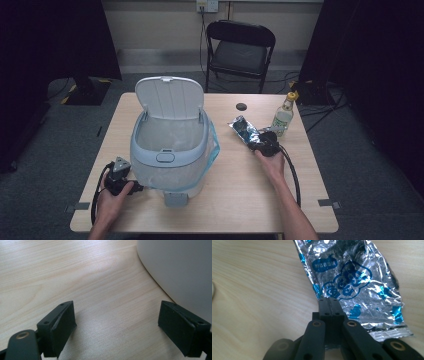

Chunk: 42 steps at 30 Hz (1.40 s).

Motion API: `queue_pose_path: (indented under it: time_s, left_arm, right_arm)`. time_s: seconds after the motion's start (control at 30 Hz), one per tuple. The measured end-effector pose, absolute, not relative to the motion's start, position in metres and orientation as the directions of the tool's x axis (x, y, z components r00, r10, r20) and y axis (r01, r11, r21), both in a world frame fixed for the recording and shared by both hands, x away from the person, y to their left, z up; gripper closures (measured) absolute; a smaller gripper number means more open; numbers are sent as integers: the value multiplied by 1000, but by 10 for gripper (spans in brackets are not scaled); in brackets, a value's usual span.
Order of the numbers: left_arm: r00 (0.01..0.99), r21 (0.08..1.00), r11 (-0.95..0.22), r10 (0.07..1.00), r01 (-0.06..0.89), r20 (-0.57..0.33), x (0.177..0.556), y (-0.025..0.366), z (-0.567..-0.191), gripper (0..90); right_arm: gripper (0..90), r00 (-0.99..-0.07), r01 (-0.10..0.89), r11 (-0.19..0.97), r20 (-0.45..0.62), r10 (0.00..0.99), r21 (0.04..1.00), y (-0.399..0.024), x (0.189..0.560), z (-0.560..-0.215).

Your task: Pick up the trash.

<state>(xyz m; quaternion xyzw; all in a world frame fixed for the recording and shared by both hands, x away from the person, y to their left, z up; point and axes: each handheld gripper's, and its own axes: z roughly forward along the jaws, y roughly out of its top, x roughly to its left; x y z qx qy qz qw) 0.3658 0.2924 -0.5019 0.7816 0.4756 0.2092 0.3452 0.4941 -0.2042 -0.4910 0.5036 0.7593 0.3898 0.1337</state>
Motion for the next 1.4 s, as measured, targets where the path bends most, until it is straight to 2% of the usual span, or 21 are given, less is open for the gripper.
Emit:
queue_pose_path:
  time_s: [0.3, 0.63, 1.4]
  left_arm:
    - [461, 739, -306, 888, 601, -7, 366, 292, -502, 137]
    - [461, 739, -308, 887, 599, -4, 366, 292, -502, 137]
    - [460, 739, -309, 888, 599, -1, 366, 292, -502, 137]
  right_arm:
    - [900, -471, 630, 119, 256, 844, 767, -214, 465, -491]
    - [900, -529, 567, 76, 292, 797, 820, -215, 441, -472]
    - [900, -602, 427, 19, 268, 752, 904, -210, 411, -423]
